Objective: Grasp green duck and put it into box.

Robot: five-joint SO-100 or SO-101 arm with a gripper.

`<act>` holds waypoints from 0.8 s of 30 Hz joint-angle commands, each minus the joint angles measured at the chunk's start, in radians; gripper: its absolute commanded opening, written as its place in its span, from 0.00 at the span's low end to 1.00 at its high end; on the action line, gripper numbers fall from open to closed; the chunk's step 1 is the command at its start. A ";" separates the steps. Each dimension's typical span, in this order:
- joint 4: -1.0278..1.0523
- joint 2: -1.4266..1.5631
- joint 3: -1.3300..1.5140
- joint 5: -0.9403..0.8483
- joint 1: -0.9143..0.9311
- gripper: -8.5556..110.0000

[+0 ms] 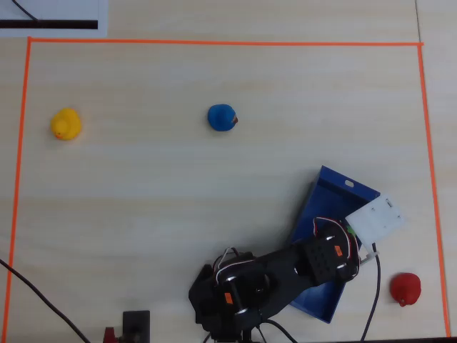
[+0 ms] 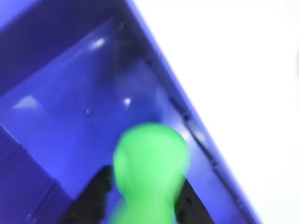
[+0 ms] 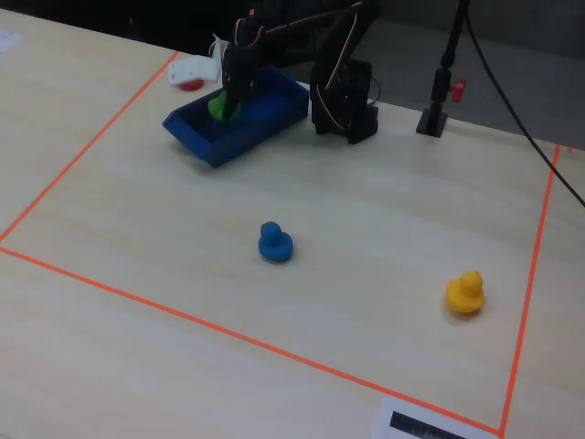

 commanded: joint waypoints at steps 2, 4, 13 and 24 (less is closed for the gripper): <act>-0.026 0.028 -0.011 -0.012 -0.005 0.28; -0.015 0.037 -0.014 -0.014 -0.006 0.30; 0.117 0.170 -0.110 0.104 -0.144 0.27; 0.123 0.541 0.020 0.146 -1.011 0.07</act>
